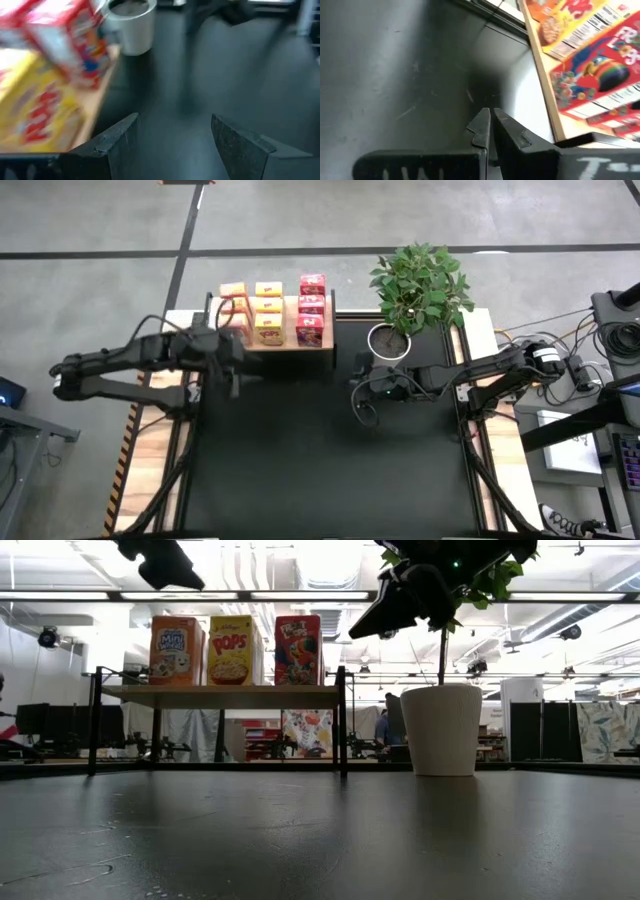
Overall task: Stack cereal on shelf
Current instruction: Return to Home Position
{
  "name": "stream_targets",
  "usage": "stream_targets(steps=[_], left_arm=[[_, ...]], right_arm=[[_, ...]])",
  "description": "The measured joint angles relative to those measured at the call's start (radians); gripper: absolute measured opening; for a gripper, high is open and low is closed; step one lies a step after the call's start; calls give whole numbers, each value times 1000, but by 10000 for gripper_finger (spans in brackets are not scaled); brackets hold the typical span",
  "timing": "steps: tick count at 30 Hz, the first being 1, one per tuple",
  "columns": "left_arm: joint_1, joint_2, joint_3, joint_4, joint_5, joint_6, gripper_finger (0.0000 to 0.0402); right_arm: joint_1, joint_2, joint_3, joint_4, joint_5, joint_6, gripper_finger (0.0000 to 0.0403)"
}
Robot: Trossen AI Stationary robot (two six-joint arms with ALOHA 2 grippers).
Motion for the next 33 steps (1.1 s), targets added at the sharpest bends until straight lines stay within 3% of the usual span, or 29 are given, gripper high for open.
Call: stream_targets(steps=[6,12,26,33], left_arm=[[-173,-36,-82,95,-4,34,231],[-282,-130,-169,164,-77,62,230],[-297,-378,-478,537,-51,171,227],[-297,-404,-589,666,-51,194,152]], right_arm=[[0,-21,-15,0,-18,15,12],[0,-116,-83,4,-66,22,12],[0,-398,-303,72,-80,63,12],[0,-531,-399,114,-101,88,12]])
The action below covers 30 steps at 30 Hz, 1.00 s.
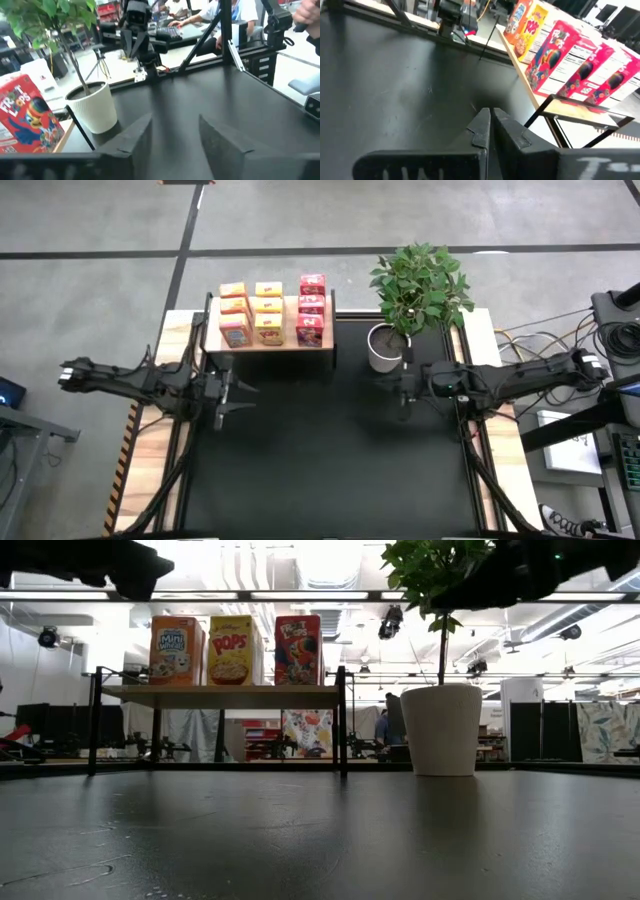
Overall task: Stack cereal on shelf
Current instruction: Return to Home Position
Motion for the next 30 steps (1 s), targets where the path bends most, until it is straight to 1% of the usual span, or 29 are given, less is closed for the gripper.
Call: stream_targets(steps=[2,6,9,10,14,21,30], left_arm=[[0,-2,-23,34,0,22,119],[1,-3,-46,44,0,57,51],[2,-10,-64,76,0,70,11],[2,-13,-75,105,0,72,6],[7,-24,-144,196,0,81,10],[35,-49,-249,331,0,73,1],[39,-60,-282,342,1,49,0]], right_arm=[[0,-36,-33,21,-5,1,12],[0,-100,-91,59,-5,13,12],[0,-145,-121,61,-5,28,12],[0,-159,-130,61,-5,33,12],[0,-216,-165,64,-5,36,12],[0,-335,-251,108,-2,38,12],[0,-516,-332,106,-2,41,12]])
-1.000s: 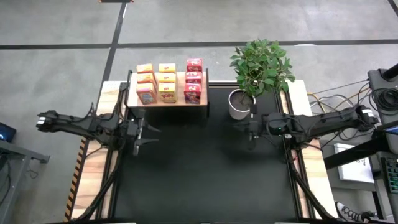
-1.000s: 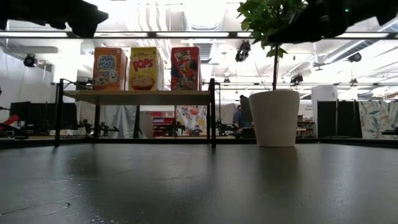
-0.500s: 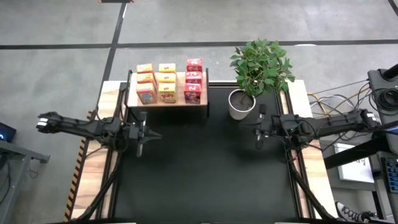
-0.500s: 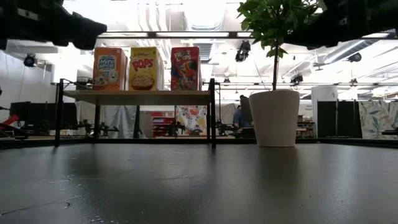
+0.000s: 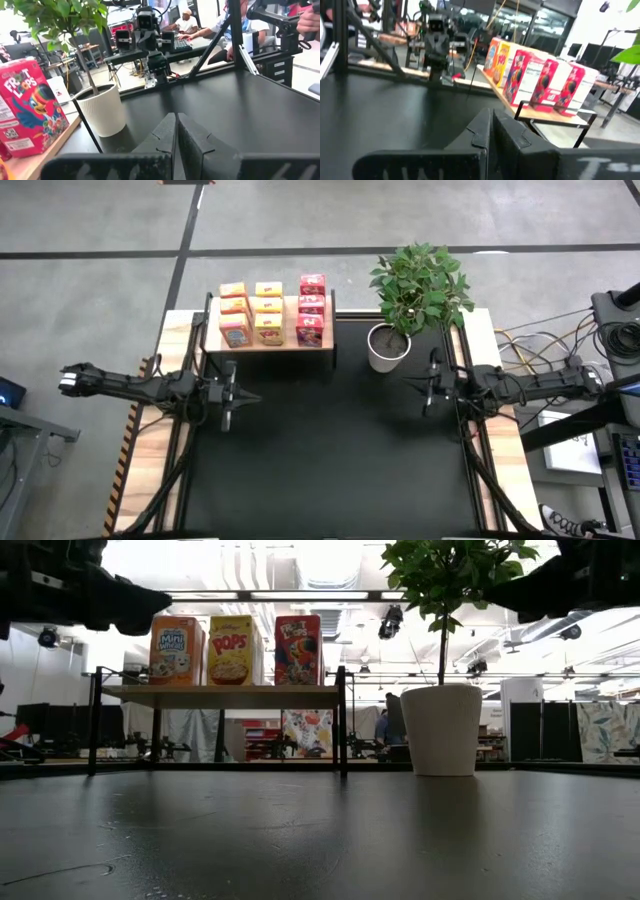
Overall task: Stack cereal on shelf
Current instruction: Return to Home Position
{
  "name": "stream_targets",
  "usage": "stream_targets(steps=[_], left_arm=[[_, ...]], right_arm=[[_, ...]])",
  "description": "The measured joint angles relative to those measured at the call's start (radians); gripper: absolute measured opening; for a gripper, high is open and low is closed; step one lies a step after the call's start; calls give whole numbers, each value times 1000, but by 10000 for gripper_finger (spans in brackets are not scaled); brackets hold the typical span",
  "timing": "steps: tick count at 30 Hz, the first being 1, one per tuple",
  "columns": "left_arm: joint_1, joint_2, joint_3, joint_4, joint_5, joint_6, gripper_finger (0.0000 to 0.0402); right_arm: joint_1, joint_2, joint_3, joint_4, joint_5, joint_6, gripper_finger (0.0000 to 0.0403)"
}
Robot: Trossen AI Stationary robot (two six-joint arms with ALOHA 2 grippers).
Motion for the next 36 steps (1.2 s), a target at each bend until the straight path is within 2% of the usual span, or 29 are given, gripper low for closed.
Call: stream_targets(steps=[11,17,28,36], left_arm=[[0,0,-34,0,7,-80,0],[-1,0,-41,-10,77,-119,0],[-1,-9,-105,35,87,-124,0],[0,-94,-124,12,88,-113,0]], right_arm=[[0,-199,-38,-58,0,-14,12],[0,-270,-42,-112,0,-20,12],[0,-296,-44,-150,0,-20,12],[0,-297,-44,-167,1,-20,12]])
